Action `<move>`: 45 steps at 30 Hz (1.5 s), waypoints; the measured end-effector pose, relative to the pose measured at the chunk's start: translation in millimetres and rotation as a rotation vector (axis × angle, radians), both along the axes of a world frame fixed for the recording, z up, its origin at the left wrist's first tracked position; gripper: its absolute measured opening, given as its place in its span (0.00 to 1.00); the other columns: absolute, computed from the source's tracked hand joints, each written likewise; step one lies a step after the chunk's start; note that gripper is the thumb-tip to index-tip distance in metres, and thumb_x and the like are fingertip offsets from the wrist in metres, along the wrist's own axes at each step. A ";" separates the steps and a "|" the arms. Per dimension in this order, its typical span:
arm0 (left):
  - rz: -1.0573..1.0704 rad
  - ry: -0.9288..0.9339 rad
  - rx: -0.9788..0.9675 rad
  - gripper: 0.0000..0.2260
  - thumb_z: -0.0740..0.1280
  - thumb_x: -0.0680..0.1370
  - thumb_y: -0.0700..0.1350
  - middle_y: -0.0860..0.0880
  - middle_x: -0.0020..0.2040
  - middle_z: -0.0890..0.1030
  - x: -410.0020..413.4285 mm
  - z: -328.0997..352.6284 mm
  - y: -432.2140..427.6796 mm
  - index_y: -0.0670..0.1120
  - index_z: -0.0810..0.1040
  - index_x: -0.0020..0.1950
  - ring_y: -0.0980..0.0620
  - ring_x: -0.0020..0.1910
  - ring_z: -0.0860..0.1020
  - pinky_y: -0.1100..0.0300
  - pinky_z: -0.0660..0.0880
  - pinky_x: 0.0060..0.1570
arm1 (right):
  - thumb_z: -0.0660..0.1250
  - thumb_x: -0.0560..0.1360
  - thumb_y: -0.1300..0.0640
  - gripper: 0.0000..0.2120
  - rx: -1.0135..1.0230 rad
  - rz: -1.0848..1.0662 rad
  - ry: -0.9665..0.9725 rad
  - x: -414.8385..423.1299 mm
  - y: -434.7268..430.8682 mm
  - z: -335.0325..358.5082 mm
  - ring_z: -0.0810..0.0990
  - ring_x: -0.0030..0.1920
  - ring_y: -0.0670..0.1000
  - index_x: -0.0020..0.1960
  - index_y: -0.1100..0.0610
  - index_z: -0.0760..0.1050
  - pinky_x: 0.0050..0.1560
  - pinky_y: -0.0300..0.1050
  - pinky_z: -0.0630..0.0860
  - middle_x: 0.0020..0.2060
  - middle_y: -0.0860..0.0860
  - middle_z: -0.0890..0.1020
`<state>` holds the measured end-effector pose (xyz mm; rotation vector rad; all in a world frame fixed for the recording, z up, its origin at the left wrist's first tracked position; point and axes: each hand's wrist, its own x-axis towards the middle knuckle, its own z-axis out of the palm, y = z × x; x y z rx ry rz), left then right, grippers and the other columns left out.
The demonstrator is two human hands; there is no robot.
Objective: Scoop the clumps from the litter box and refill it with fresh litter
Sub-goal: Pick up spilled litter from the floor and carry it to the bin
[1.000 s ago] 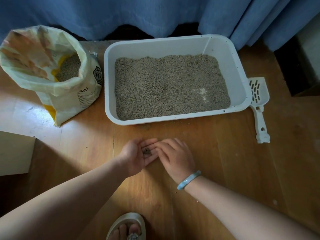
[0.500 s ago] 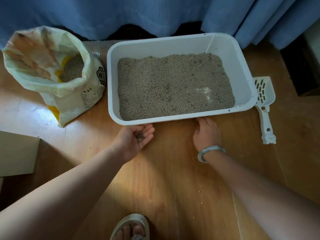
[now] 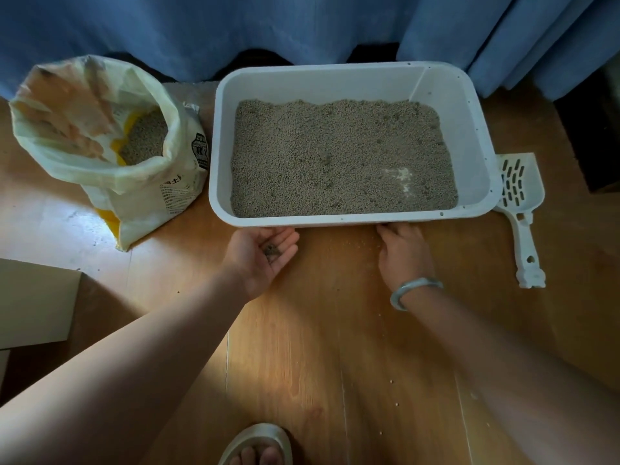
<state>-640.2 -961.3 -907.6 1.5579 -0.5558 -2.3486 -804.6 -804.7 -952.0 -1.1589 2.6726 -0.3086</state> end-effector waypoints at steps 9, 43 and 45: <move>-0.089 -0.040 0.116 0.12 0.55 0.79 0.39 0.44 0.42 0.85 13.4 -11.4 29.4 0.39 0.78 0.51 0.49 0.42 0.84 0.58 0.82 0.40 | 0.61 0.68 0.74 0.23 -0.100 0.112 -0.060 27.3 -3.2 -6.7 0.75 0.54 0.61 0.61 0.62 0.76 0.51 0.51 0.75 0.53 0.58 0.79; -0.142 -0.001 0.179 0.16 0.54 0.79 0.44 0.41 0.47 0.84 -4.3 -10.1 31.7 0.38 0.79 0.53 0.48 0.44 0.84 0.55 0.80 0.44 | 0.79 0.60 0.62 0.11 -0.080 0.295 0.190 15.2 -11.2 -10.7 0.76 0.30 0.56 0.32 0.59 0.76 0.25 0.43 0.71 0.28 0.54 0.77; -0.149 0.009 0.184 0.17 0.53 0.80 0.45 0.41 0.48 0.84 -6.5 -9.3 30.8 0.38 0.78 0.54 0.47 0.45 0.84 0.54 0.79 0.46 | 0.79 0.59 0.63 0.11 -0.064 0.317 0.216 15.8 -10.6 -10.7 0.75 0.30 0.56 0.33 0.58 0.76 0.26 0.42 0.70 0.28 0.54 0.77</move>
